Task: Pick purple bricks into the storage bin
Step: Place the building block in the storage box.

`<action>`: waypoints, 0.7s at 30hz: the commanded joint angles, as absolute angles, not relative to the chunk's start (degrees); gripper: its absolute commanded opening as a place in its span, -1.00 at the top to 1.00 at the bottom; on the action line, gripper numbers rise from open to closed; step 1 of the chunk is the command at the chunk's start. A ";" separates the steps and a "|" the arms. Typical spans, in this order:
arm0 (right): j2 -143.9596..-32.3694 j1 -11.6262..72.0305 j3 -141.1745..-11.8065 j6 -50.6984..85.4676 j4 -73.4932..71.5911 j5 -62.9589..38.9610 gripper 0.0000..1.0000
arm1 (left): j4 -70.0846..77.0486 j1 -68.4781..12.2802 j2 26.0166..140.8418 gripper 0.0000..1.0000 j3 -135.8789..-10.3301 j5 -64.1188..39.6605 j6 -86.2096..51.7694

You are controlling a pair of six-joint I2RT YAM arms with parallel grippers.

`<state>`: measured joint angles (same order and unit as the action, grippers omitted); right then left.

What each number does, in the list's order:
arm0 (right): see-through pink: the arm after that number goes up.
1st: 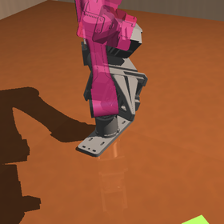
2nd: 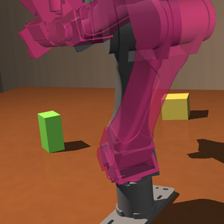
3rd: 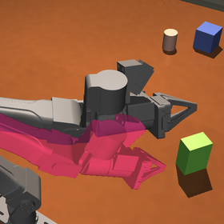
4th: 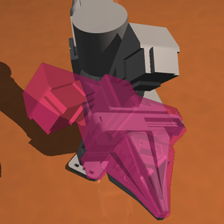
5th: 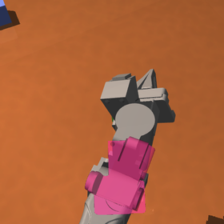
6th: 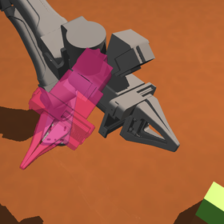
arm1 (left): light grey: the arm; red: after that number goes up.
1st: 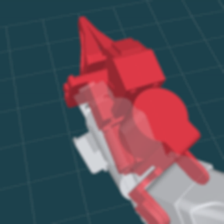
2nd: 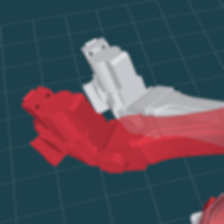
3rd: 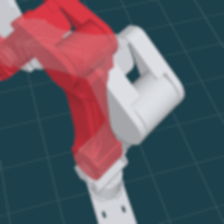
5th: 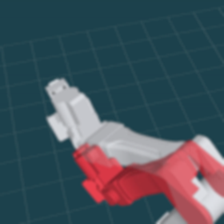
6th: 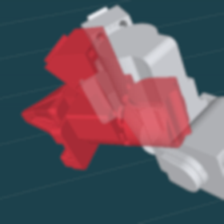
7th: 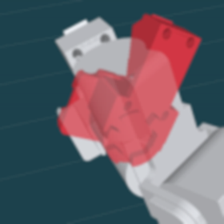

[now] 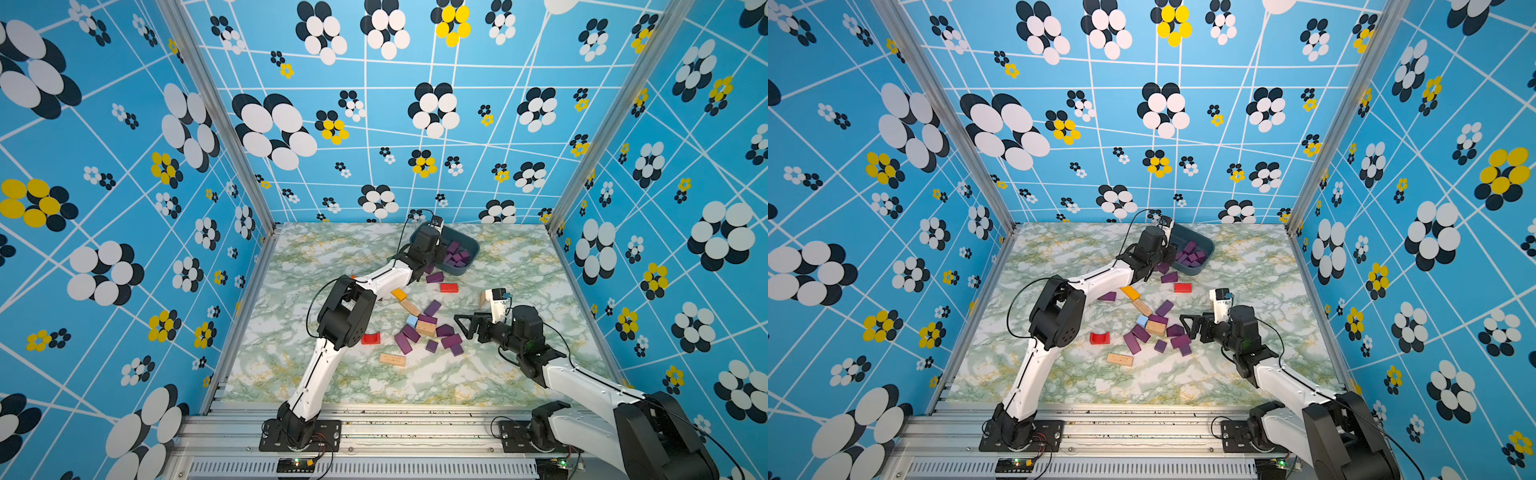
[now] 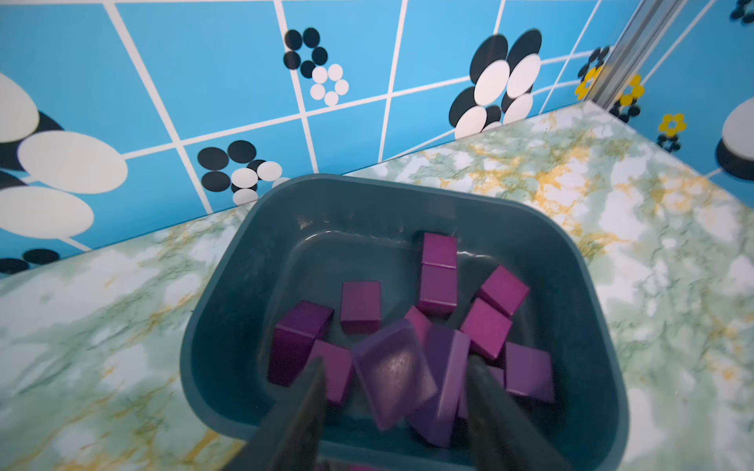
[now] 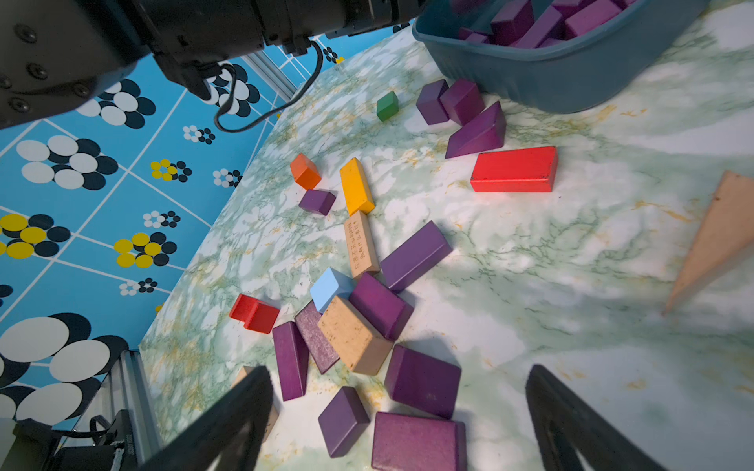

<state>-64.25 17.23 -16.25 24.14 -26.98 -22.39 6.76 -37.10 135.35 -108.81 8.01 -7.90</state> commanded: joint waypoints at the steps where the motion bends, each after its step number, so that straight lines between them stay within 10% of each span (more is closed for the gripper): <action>1: -63.64 17.31 -17.85 22.50 -24.76 -19.80 -0.98 | 11.80 -36.91 135.06 -0.61 -107.30 10.17 -5.83; 21: -67.82 17.31 -22.69 20.55 -10.54 -8.22 -0.98 | 21.68 -37.96 98.41 -0.89 -65.12 15.07 -1.58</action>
<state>-66.13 17.23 -20.60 21.65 -17.50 -14.17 20.23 -37.52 103.48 -70.72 13.26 -2.02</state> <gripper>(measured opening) 0.991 0.946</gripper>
